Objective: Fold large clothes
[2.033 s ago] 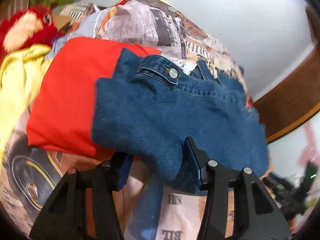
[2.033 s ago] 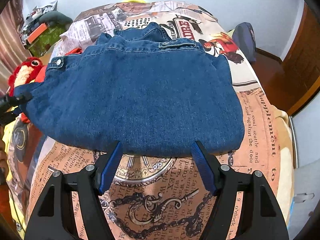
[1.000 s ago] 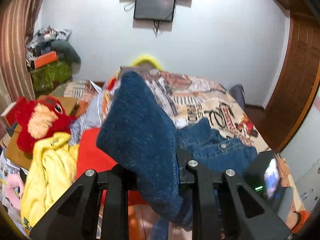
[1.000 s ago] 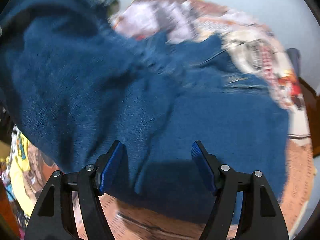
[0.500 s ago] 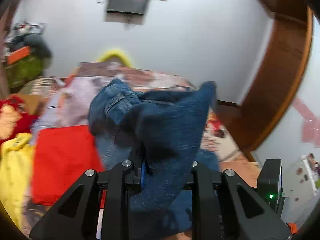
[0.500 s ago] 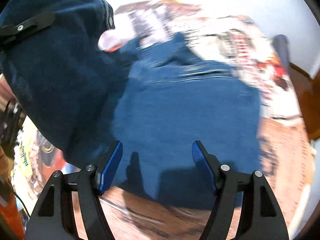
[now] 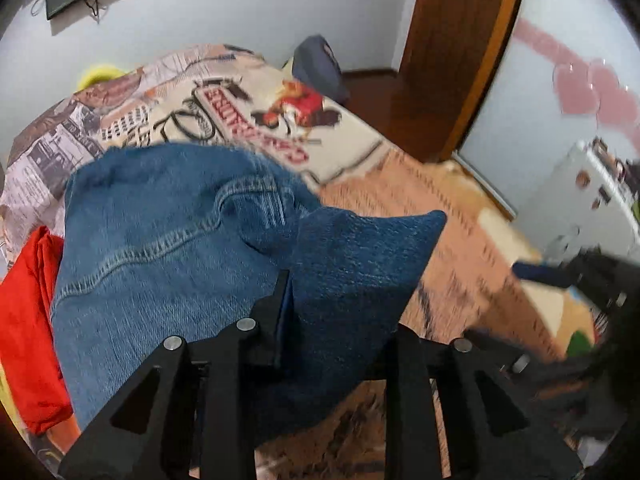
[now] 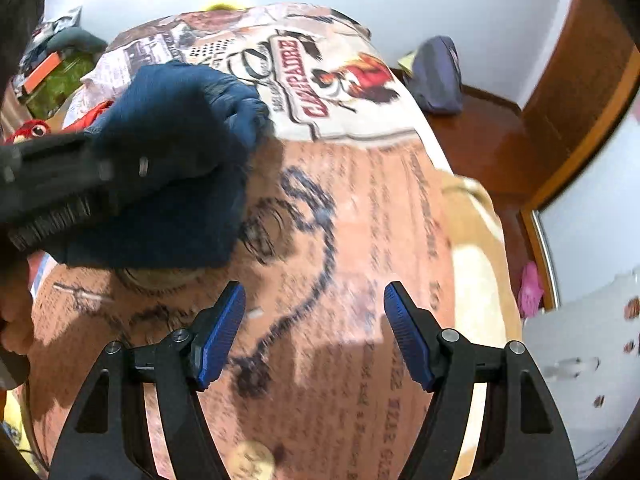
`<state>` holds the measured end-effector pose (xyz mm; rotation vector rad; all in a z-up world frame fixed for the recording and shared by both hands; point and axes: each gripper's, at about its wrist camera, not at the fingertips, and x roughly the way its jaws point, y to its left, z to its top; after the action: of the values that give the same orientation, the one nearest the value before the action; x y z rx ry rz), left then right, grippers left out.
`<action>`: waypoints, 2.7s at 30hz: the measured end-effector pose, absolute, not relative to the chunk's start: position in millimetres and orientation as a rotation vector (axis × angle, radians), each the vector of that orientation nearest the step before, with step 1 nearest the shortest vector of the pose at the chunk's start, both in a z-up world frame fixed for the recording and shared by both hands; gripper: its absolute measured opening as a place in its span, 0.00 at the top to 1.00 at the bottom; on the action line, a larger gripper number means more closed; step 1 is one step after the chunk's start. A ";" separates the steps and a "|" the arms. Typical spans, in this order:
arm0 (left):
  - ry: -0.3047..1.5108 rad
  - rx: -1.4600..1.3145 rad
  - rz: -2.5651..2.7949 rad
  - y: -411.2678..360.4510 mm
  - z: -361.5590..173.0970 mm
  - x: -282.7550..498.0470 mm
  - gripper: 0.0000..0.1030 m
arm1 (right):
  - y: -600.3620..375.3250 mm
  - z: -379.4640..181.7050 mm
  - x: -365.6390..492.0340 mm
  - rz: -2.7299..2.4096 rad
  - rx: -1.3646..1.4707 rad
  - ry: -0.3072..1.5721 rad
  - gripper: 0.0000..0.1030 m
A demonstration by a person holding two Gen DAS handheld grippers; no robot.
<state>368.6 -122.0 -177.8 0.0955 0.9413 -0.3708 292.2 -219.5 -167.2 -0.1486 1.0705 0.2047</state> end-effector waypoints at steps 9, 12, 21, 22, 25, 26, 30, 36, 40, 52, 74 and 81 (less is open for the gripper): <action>0.956 0.006 -0.393 -76.2 -140.6 331.0 0.39 | -229.0 -147.9 276.5 0.222 -0.128 1.013 0.34; 0.908 -0.025 -0.345 -52.5 -124.9 320.3 0.36 | -220.6 -132.3 276.0 0.260 -0.109 0.973 0.34; 0.896 0.006 -0.047 32.3 -139.9 322.4 0.17 | -172.4 -113.5 295.9 0.372 -0.131 0.901 0.34; 0.914 0.008 -0.038 37.6 -145.7 322.8 0.17 | -167.4 -117.3 300.0 0.379 -0.138 0.906 0.34; 0.970 0.038 -0.025 43.7 -173.6 320.4 0.17 | -158.6 -137.5 310.7 0.390 -0.152 0.958 0.34; 0.973 0.039 -0.033 44.4 -181.0 317.1 0.16 | -158.9 -147.5 314.3 0.392 -0.146 0.988 0.34; 0.968 0.020 -0.052 46.4 -195.8 306.6 0.14 | -175.2 -192.1 324.2 0.411 -0.018 1.133 0.33; 0.962 -0.003 -0.055 51.8 -198.1 303.8 0.11 | -198.7 -197.1 323.7 0.421 0.110 1.151 0.29; 0.958 -0.006 -0.049 55.0 -188.8 307.3 0.11 | -185.8 -179.3 322.2 0.410 0.008 1.119 0.29; 0.931 -0.072 -0.064 78.5 -173.7 353.9 0.11 | -156.7 -167.4 363.9 0.493 -0.017 1.075 0.29; 1.162 -0.766 -0.378 117.3 -274.9 453.2 0.08 | -159.7 -247.7 452.5 0.715 0.422 1.353 0.21; 1.146 -0.820 -0.372 116.1 -266.1 445.4 0.26 | -158.8 -230.3 442.2 0.691 0.390 1.339 0.43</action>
<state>445.4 116.1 -266.1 -0.8197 1.1457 -0.3717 442.2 -158.8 -230.3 0.3904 1.3390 0.6907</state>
